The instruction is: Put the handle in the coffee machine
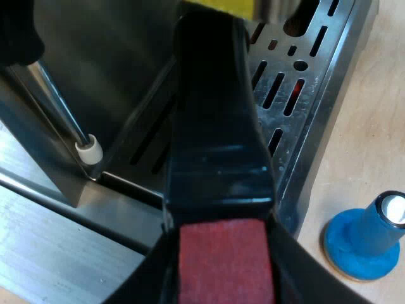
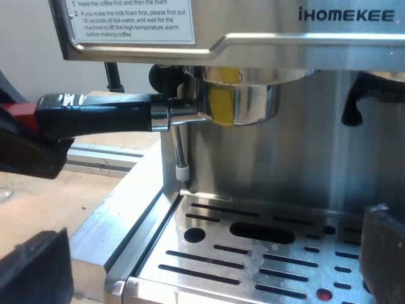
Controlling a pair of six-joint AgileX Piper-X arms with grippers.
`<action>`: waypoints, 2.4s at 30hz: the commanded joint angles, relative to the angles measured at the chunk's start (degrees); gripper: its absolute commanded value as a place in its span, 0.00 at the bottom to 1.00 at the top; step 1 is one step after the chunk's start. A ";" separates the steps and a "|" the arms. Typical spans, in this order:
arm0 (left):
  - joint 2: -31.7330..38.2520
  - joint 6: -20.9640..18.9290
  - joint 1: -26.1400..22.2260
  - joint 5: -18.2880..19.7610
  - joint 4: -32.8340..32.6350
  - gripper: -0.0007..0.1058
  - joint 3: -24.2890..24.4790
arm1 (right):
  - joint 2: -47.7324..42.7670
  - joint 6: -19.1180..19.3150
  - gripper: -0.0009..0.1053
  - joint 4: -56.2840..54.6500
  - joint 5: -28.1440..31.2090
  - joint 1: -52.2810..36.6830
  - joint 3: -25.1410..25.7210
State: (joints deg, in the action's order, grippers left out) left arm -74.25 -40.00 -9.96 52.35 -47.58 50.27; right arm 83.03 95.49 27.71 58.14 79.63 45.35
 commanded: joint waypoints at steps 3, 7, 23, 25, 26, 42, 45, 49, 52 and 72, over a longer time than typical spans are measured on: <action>1.03 0.86 0.35 8.63 1.16 0.01 0.95 | -0.28 0.77 0.88 0.32 -0.36 -0.07 -0.03; 1.03 0.86 0.75 8.76 1.68 0.01 0.95 | -0.28 0.77 0.88 0.32 -0.36 -0.07 -0.03; 1.03 -6.73 2.62 7.74 8.50 0.01 1.10 | -0.28 0.77 0.88 0.32 -0.36 -0.07 -0.03; 1.03 -6.73 2.62 7.74 8.67 0.01 1.10 | -0.28 0.77 0.88 0.32 -0.36 -0.07 -0.03; 1.03 -6.73 2.62 7.99 8.67 0.01 1.10 | -0.28 0.77 0.88 0.32 -0.36 -0.07 -0.03; 2.24 -6.46 2.62 11.49 8.54 0.01 3.38 | -0.28 0.77 0.88 0.32 -0.36 -0.07 -0.03; 2.24 -6.46 2.62 11.49 8.54 0.01 3.38 | -0.28 0.77 0.88 0.32 -0.36 -0.07 -0.03; 2.24 -6.46 2.62 11.60 8.54 0.01 3.38 | -0.28 0.77 0.88 0.32 -0.36 -0.07 -0.03; 2.24 -6.46 2.62 11.84 8.54 0.01 3.38 | -0.28 0.77 0.88 0.32 -0.36 -0.07 -0.03; 2.24 -0.79 2.62 11.84 8.85 0.01 3.38 | -0.28 0.77 0.88 0.32 -0.36 -0.07 -0.03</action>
State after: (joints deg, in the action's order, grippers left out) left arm -74.25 -41.82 -7.59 52.23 -43.35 51.49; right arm 83.03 95.49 27.71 58.14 79.63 45.35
